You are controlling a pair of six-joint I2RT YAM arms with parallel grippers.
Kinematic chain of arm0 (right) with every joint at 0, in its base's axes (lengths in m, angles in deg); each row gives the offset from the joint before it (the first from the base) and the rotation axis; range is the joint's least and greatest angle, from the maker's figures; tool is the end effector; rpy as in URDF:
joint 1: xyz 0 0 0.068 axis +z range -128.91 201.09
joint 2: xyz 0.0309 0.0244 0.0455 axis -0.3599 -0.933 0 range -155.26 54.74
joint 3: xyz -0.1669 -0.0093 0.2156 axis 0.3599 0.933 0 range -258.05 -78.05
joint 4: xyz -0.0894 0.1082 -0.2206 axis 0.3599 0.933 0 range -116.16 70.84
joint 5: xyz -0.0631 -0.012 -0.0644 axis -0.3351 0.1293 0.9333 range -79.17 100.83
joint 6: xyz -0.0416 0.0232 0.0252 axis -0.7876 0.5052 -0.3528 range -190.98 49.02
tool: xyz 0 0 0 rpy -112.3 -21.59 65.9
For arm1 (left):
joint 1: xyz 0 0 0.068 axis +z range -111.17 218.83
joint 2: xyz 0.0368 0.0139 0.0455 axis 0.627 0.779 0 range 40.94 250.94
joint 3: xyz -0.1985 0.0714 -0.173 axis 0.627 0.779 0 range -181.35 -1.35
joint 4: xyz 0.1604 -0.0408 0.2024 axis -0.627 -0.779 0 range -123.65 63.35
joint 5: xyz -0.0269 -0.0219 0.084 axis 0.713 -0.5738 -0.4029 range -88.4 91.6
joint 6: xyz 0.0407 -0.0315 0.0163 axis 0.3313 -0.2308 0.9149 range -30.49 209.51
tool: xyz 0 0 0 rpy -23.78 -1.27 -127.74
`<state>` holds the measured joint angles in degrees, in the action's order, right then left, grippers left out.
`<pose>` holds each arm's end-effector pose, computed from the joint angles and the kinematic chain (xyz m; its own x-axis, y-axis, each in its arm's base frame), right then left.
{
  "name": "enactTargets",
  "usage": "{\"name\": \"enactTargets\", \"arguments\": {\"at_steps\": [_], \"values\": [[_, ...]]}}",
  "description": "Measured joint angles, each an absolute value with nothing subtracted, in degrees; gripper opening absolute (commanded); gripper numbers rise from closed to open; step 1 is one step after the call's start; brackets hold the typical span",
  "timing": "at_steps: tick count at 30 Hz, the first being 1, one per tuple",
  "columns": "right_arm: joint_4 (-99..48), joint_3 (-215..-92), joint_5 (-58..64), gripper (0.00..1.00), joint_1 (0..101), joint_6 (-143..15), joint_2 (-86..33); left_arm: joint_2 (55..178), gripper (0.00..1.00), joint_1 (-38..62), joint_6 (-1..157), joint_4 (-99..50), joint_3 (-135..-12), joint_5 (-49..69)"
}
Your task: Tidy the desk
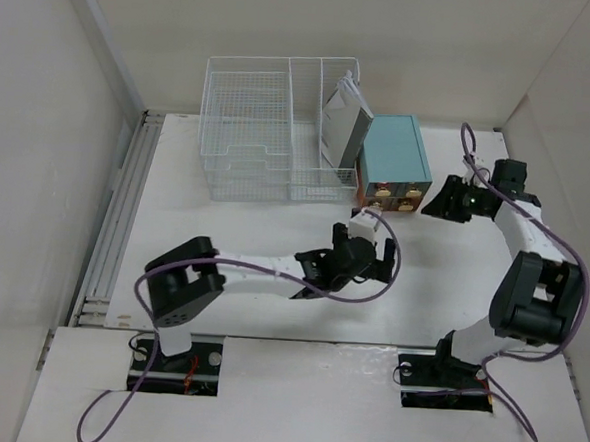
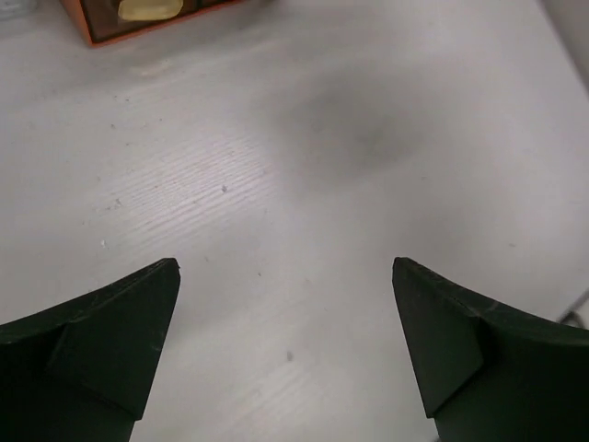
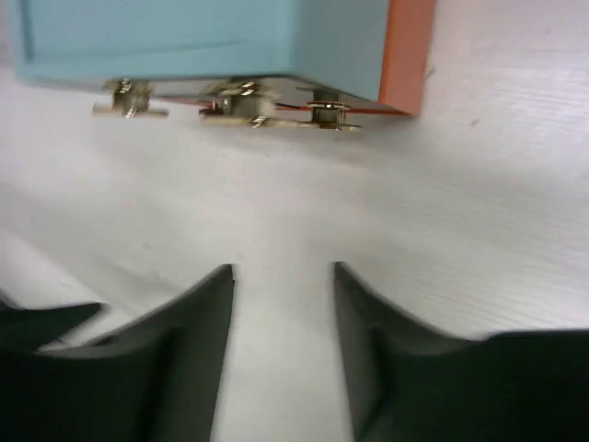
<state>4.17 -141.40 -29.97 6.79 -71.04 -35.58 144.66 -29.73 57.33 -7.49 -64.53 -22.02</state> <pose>0.3175 -0.0570 0.2350 -0.8153 0.2070 -0.5408 -0.1559 0.8209 0.5493 0.1620 -0.3737 0.2174 -0.4944 -0.0762 -0.8659 0.5354 0.7581 -0.3724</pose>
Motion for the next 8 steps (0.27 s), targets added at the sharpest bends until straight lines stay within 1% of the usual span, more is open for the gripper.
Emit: {"name": "enactTargets", "arguments": {"at_steps": [1, 2, 3, 6, 8], "values": [[5.44, -141.66, -28.76, 0.73, 6.75, -72.98, -32.94, 141.67, 1.00, -30.38, 57.09, -7.71, -63.26, -22.08], [6.09, -141.97, -27.78, 0.80, 6.70, -73.86, -31.12, 138.91, 1.00, -30.64, 56.87, -8.15, -62.17, -22.19], [6.70, -142.32, -26.51, 0.93, 6.53, -75.39, -28.94, 135.50, 1.00, -30.69, 56.56, -8.71, -60.94, -22.50], [7.58, -142.99, -23.15, 1.00, 6.53, -78.62, -22.16, 127.13, 1.00, -30.05, 55.97, -11.45, -58.52, -24.05], [7.64, -142.47, -21.29, 1.00, 6.53, -80.24, -16.94, 122.06, 1.00, -29.64, 55.75, -13.44, -57.14, -25.73]]}}
